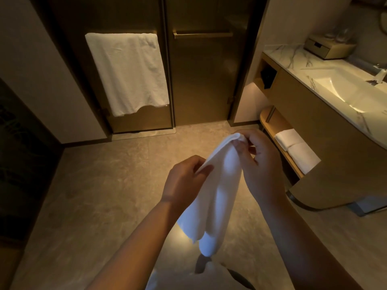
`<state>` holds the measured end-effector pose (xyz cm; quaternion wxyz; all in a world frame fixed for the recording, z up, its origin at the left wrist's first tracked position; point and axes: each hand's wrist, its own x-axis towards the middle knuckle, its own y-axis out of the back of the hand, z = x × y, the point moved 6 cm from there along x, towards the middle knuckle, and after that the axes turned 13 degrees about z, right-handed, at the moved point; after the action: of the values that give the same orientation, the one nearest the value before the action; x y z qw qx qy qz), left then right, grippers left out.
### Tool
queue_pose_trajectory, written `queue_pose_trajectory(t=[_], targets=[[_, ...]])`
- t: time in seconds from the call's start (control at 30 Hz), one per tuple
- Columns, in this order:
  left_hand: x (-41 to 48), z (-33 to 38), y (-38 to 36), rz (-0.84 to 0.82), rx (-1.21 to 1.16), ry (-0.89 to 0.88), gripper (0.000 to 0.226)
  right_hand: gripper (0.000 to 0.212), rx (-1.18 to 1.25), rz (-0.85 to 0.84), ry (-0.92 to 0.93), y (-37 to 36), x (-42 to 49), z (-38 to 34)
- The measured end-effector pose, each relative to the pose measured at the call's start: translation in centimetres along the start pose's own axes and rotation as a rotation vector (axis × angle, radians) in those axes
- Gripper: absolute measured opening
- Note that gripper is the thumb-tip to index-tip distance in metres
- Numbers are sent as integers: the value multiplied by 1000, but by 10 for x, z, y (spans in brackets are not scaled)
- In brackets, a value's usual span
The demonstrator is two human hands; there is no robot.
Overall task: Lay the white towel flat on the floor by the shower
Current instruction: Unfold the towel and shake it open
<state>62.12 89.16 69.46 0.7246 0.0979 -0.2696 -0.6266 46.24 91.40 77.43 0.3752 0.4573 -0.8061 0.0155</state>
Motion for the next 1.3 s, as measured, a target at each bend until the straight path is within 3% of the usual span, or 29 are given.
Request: queue_pose_trajectory(t=[0.17, 0.3, 0.43, 0.5, 0.67, 0.83, 1.1, 1.3], targets=[[10, 17, 14, 49, -87, -28, 11, 16, -30, 33, -78, 17, 5, 11], [13, 34, 12, 19, -8, -116, 16, 30, -184, -19, -116, 22, 7, 18], [16, 44, 11, -3, 71, -205, 16, 54, -263, -127, 40, 18, 1, 3], [17, 48, 10, -17, 100, -231, 16, 56, -337, -192, 140, 14, -3, -2], [16, 52, 11, -25, 123, -268, 15, 39, -418, -275, 146, 6, -8, 3], [15, 50, 14, -65, 167, -304, 15, 19, -349, -352, 111, 0, -7, 7], [8, 35, 16, -151, 2, -148, 20, 15, -240, -355, 90, 4, 0, 0], [-4, 14, 6, -282, 127, -90, 22, 16, -223, -293, 78, 20, 4, 0]])
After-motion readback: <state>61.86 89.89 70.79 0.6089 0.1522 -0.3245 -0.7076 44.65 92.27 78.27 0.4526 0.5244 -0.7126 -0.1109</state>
